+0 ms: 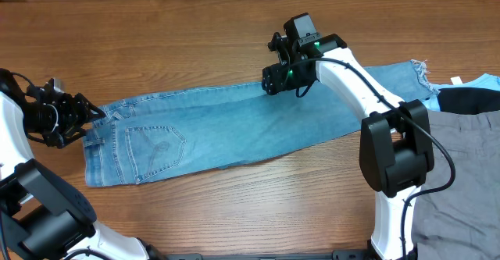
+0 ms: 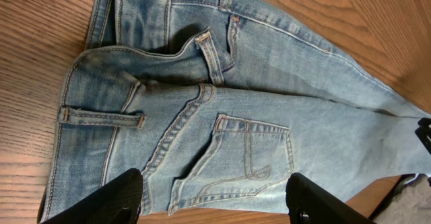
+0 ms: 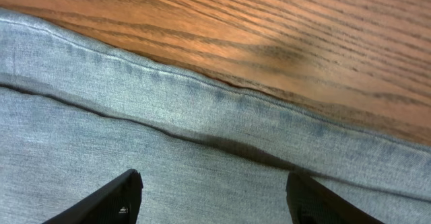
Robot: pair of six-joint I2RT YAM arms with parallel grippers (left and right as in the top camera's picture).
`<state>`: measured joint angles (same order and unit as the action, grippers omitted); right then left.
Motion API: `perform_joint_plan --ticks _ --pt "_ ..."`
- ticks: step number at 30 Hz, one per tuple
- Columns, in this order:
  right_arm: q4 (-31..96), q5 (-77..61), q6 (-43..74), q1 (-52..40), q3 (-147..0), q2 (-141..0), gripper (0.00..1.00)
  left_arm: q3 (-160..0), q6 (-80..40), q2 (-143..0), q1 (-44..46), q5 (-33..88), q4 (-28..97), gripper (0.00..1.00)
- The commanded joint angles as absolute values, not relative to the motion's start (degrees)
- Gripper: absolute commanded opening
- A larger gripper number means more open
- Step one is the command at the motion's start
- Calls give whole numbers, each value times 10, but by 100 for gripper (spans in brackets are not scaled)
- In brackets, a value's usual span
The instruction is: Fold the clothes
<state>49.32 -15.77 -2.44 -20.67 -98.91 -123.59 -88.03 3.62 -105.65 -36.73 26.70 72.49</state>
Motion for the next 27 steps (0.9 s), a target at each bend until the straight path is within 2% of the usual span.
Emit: perform_joint_plan --ticks 1,13,17,21,25,27 --pt "496 -166 -44 -206 -985 -1247 70 -893 47 -1040 -363 266 727 71" --pt "505 -162 -15 -211 -985 -1302 63 -893 47 -1040 -363 266 730 71" --pt "502 -161 -15 -213 -985 -1310 49 -893 47 -1040 -363 266 733 71" --pt "504 -155 -15 -213 -985 -1310 49 -893 47 -1040 -363 266 733 71" --pt "513 -151 -15 -214 -985 -1310 38 -893 47 -1040 -363 266 733 71" --pt "516 -151 -15 -215 -985 -1310 37 -893 47 -1040 -363 266 733 71"
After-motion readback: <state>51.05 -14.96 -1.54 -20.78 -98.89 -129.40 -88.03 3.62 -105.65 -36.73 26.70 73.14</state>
